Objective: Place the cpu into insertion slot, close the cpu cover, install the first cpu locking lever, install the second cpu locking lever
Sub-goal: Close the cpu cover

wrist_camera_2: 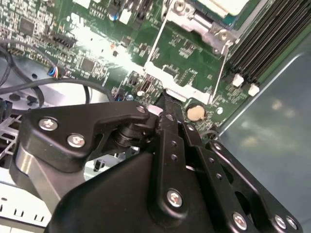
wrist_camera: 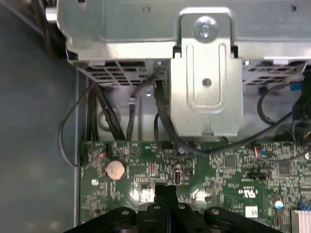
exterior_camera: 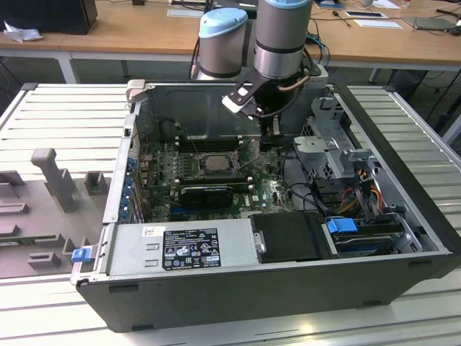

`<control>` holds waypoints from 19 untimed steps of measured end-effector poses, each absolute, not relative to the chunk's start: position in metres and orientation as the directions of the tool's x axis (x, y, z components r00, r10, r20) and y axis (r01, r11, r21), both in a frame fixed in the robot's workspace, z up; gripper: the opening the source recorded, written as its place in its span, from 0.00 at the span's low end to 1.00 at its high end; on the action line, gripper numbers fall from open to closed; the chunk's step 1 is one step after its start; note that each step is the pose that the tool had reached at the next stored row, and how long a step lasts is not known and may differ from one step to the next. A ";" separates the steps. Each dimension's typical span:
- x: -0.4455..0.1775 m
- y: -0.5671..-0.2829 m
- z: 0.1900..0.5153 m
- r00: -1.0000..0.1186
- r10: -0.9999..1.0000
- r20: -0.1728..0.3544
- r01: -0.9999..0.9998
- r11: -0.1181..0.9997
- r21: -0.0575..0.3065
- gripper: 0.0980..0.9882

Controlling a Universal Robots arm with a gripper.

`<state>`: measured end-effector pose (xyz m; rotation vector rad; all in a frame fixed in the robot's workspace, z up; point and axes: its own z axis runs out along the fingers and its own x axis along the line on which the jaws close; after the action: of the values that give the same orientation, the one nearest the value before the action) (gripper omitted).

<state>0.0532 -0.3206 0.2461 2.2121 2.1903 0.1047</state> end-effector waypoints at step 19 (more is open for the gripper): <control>0.015 -0.321 0.246 0.009 0.999 0.032 0.998 -0.011 0.066 0.01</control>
<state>0.0146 -0.3205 0.2460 2.2137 2.1915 0.1079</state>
